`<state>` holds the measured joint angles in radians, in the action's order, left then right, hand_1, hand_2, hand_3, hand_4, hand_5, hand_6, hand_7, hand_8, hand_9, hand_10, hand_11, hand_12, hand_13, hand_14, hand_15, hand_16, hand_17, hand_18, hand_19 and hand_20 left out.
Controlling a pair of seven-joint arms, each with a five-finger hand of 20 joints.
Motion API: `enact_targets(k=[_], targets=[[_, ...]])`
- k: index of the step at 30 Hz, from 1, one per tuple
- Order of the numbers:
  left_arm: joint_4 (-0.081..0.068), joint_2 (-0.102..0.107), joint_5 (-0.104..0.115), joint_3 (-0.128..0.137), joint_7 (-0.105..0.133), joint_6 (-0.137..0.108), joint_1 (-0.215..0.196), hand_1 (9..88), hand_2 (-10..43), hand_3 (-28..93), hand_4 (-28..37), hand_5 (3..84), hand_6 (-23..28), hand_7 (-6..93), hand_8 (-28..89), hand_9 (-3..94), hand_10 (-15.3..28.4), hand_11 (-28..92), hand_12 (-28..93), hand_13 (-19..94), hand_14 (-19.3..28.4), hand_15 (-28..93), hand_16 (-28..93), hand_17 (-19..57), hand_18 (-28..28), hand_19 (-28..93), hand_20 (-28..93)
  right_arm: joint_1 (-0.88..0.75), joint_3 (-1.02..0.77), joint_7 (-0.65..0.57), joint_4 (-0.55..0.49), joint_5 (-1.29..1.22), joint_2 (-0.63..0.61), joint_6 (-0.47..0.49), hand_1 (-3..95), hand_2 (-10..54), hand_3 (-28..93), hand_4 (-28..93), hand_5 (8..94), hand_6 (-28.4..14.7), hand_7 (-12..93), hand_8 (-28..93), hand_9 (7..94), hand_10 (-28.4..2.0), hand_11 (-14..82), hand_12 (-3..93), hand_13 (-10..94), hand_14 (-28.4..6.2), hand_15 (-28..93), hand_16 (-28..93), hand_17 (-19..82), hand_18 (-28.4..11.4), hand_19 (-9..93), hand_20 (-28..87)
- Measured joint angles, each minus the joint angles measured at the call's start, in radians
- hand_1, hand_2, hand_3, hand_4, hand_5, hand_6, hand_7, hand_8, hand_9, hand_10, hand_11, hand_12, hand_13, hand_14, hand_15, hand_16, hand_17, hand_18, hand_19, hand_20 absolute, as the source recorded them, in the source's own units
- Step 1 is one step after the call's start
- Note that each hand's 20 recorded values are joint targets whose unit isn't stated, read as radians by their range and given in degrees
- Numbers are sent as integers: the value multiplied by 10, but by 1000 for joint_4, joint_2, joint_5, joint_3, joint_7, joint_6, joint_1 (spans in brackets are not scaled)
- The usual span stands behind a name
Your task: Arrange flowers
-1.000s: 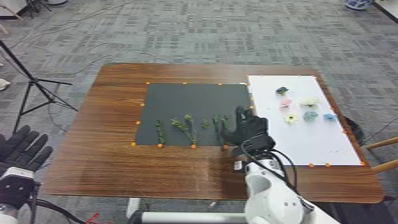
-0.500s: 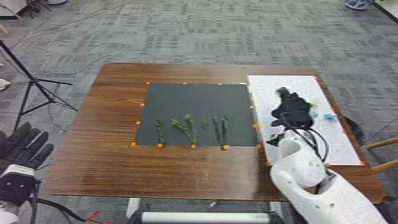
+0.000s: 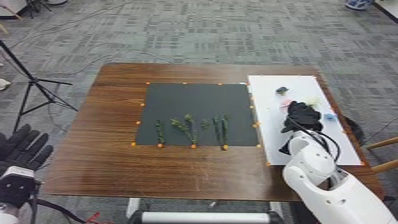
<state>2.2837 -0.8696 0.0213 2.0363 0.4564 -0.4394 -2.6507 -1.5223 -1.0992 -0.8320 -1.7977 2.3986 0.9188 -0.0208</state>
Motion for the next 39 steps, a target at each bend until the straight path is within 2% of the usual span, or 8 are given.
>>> enact_targets(k=[6, 9, 12, 16, 20, 28, 34, 39], targets=[[1, 3, 9, -2, 10, 0, -7, 268, 174, 714, -283, 394, 94, 103, -75, 323, 139, 177, 120, 243, 136, 303, -24, -20, 123, 252, 125, 0, 1, 1, 15, -4, 0, -2, 657, -95, 700, -282, 604, -33, 168, -111, 664, -126, 178, 152, 645, -102, 714, 404, 316, -267, 841, 410], [2, 3, 10, -4, 11, 0, -8, 267, 174, 714, -283, 394, 94, 103, -75, 323, 139, 177, 120, 243, 136, 303, -24, -20, 123, 252, 125, -2, 3, 1, 21, -2, 0, -22, 660, -95, 672, -282, 654, -17, 184, -115, 742, -103, 101, 253, 666, -103, 718, 403, 325, -264, 838, 427], [2, 3, 10, -8, 11, 0, -7, 267, 174, 714, -282, 394, 94, 104, -75, 322, 139, 176, 120, 243, 136, 303, -25, -19, 123, 251, 125, -2, 11, 2, 30, 6, -1, -67, 689, -95, 606, -282, 721, -14, 207, 9, 825, -89, 67, 316, 689, -108, 732, 389, 337, -264, 839, 437], [2, 3, 10, -14, 11, 0, -5, 267, 174, 715, -283, 394, 94, 103, -75, 323, 139, 177, 120, 242, 136, 304, -25, -19, 122, 251, 125, -2, 24, 2, 43, 21, -1, -114, 688, -95, 610, -282, 782, -5, 240, 65, 881, -85, 91, 373, 714, -104, 750, 360, 354, -262, 847, 440], [2, 3, 10, -15, 10, 0, -4, 267, 174, 715, -283, 394, 94, 103, -75, 323, 139, 178, 120, 243, 136, 304, -25, -19, 122, 250, 125, -2, 34, 1, 46, 40, -1, -149, 681, -95, 628, -283, 790, -1, 266, 89, 896, -84, 125, 436, 724, -102, 757, 359, 364, -266, 854, 440], [4, 5, 16, -12, 17, 0, -10, 266, 173, 716, -283, 394, 95, 102, -75, 323, 138, 178, 120, 242, 136, 302, -25, -19, 122, 251, 125, -1, 93, 3, -7, 66, -33, -300, 673, -95, 649, -283, 790, -4, 277, 95, 900, -85, 125, 451, 725, -100, 755, 364, 364, -265, 857, 435], [4, 7, 15, -6, 13, 0, -9, 266, 173, 716, -283, 394, 94, 102, -75, 323, 138, 177, 119, 243, 135, 302, -24, -19, 123, 250, 125, 81, 235, 125, -50, 40, -42, -413, 665, -95, 666, -283, 787, -4, 286, 94, 899, -84, 128, 454, 723, -102, 756, 365, 365, -264, 855, 433], [-11, 18, 7, -9, -6, 0, 25, 266, 173, 716, -282, 394, 94, 102, -75, 323, 138, 177, 119, 243, 135, 302, -24, -19, 123, 250, 125, 206, 386, 173, -53, -5, -1, -419, 660, -95, 672, -283, 786, -3, 292, 92, 899, -84, 130, 455, 722, -102, 755, 365, 365, -264, 855, 431]])
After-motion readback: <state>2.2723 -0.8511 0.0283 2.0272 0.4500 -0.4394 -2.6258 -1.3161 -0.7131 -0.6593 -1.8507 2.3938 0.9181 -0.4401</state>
